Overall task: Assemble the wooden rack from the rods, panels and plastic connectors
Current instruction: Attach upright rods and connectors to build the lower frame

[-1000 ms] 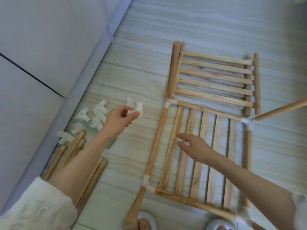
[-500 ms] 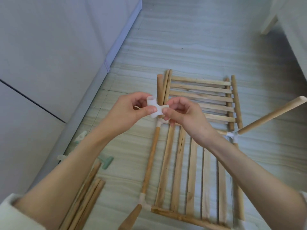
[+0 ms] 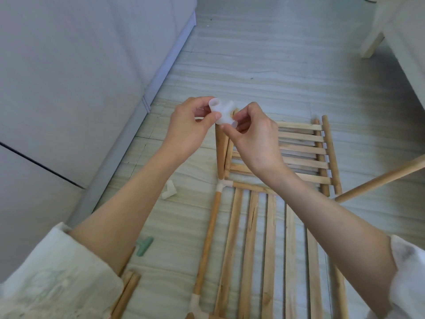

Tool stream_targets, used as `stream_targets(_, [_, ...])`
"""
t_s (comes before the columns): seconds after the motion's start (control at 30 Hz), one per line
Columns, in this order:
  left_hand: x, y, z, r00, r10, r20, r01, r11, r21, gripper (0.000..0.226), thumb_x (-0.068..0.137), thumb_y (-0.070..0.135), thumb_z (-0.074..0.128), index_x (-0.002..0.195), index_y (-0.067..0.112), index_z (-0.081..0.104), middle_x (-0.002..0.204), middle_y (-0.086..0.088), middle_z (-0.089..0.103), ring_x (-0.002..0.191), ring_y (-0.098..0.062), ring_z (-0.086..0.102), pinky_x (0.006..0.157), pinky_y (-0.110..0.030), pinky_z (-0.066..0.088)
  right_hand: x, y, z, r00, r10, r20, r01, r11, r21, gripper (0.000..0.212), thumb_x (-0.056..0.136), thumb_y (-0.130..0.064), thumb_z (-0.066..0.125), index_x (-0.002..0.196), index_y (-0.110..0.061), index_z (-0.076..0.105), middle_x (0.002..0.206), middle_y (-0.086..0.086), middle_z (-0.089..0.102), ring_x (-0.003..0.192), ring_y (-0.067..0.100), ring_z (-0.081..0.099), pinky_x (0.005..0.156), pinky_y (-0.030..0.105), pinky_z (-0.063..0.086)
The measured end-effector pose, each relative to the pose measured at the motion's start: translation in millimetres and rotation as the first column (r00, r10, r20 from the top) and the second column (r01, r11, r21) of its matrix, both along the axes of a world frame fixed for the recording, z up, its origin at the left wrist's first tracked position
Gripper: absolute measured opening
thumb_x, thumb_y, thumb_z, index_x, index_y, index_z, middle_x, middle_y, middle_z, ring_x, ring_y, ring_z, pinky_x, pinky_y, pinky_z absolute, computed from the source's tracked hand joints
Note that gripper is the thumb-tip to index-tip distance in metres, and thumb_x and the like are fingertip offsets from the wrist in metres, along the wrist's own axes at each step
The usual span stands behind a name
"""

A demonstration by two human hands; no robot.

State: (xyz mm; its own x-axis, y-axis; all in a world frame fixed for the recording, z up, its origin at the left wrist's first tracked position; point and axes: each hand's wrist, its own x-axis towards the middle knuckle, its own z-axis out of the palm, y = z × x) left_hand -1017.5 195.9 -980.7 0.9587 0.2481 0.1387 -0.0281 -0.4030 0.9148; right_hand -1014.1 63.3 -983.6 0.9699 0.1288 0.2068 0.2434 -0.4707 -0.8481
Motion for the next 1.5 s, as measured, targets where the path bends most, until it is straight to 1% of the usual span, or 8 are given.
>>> stream_targets(0.3, [9, 2, -13, 0.996, -0.079, -0.037, 0.08, 0.996, 0.037, 0.028, 0.092, 0.002, 0.051, 0.117, 0.01, 0.059, 0.114, -0.002, 0.059, 0.091, -0.016, 0.059, 0.087, -0.028, 0.049, 3, 1, -13, 0.998, 0.028, -0.059, -0.024, 0.997, 0.069, 0.018, 0.089, -0.028, 0.06, 0.092, -0.01, 0.059, 0.086, 0.001, 0.066, 0.079, 0.013, 0.061, 0.074, 0.03, 0.05])
stream_targets(0.47, [11, 3, -14, 0.991, -0.122, -0.052, 0.127, 0.987, 0.099, 0.027, 0.093, 0.002, 0.049, 0.116, 0.013, 0.059, 0.112, 0.001, 0.058, 0.094, -0.013, 0.057, 0.092, -0.036, 0.048, 14, -2, -12, 0.997, 0.03, -0.065, -0.028, 0.999, 0.031, 0.032, 0.096, -0.019, 0.049, 0.127, -0.014, 0.054, 0.121, 0.004, 0.051, 0.083, 0.006, 0.056, 0.088, 0.032, 0.049])
stream_targets(0.57, [11, 1, -14, 0.991, -0.117, -0.064, 0.123, 0.988, 0.095, 0.026, 0.093, 0.004, 0.05, 0.116, 0.013, 0.058, 0.111, 0.002, 0.058, 0.097, -0.015, 0.057, 0.092, -0.038, 0.048, 18, 1, -11, 0.989, 0.08, -0.127, -0.077, 0.997, 0.032, 0.032, 0.095, -0.016, 0.05, 0.126, -0.012, 0.057, 0.125, 0.005, 0.051, 0.095, 0.015, 0.059, 0.09, 0.039, 0.051])
stream_targets(0.77, [6, -5, -13, 1.0, -0.029, -0.009, 0.03, 0.997, 0.07, 0.015, 0.087, 0.017, 0.064, 0.1, 0.02, 0.057, 0.094, 0.009, 0.061, 0.091, -0.012, 0.062, 0.083, -0.022, 0.049, 21, 2, -10, 0.992, 0.03, -0.126, -0.032, 0.999, -0.013, 0.038, 0.092, -0.017, 0.055, 0.129, -0.011, 0.054, 0.12, 0.006, 0.057, 0.095, 0.014, 0.058, 0.093, 0.031, 0.047])
stream_targets(0.93, [9, -5, -9, 1.0, 0.007, -0.018, -0.006, 0.998, 0.069, 0.011, 0.087, 0.015, 0.063, 0.097, 0.021, 0.061, 0.096, 0.001, 0.066, 0.094, -0.013, 0.062, 0.081, -0.02, 0.047, 23, -1, -12, 0.994, -0.007, -0.109, 0.011, 0.999, 0.037, 0.03, 0.092, -0.009, 0.054, 0.122, -0.008, 0.06, 0.113, 0.004, 0.047, 0.089, 0.021, 0.063, 0.067, 0.009, 0.05])
stream_targets(1.17, [8, -4, -6, 0.998, -0.017, -0.053, 0.016, 1.0, -0.021, 0.019, 0.089, 0.008, 0.059, 0.106, 0.017, 0.064, 0.098, 0.0, 0.065, 0.096, -0.013, 0.062, 0.087, -0.02, 0.048, 26, -2, -12, 0.971, 0.084, -0.224, -0.06, 0.992, 0.11, 0.024, 0.091, -0.009, 0.057, 0.115, -0.011, 0.06, 0.1, 0.003, 0.06, 0.066, 0.011, 0.06, 0.052, 0.008, 0.045])
stream_targets(1.3, [7, -6, -5, 0.998, 0.002, -0.055, -0.004, 0.999, -0.033, 0.023, 0.09, 0.01, 0.058, 0.111, 0.014, 0.065, 0.099, 0.003, 0.066, 0.096, -0.011, 0.063, 0.087, -0.02, 0.049, 24, -2, -13, 0.977, 0.055, -0.205, -0.033, 0.994, 0.108, 0.017, 0.09, -0.011, 0.06, 0.107, -0.01, 0.061, 0.079, -0.007, 0.054, 0.062, 0.012, 0.062, 0.06, 0.013, 0.049])
stream_targets(1.5, [2, -7, -16, 0.997, 0.024, -0.075, -0.023, 1.0, 0.007, 0.011, 0.088, 0.021, 0.061, 0.087, 0.03, 0.067, 0.085, 0.006, 0.07, 0.084, -0.01, 0.065, 0.081, -0.028, 0.051, 24, 2, -21, 0.99, 0.085, -0.114, -0.085, 0.996, 0.007, 0.024, 0.089, -0.017, 0.062, 0.112, -0.013, 0.066, 0.101, 0.009, 0.056, 0.084, 0.026, 0.063, 0.083, 0.039, 0.053])
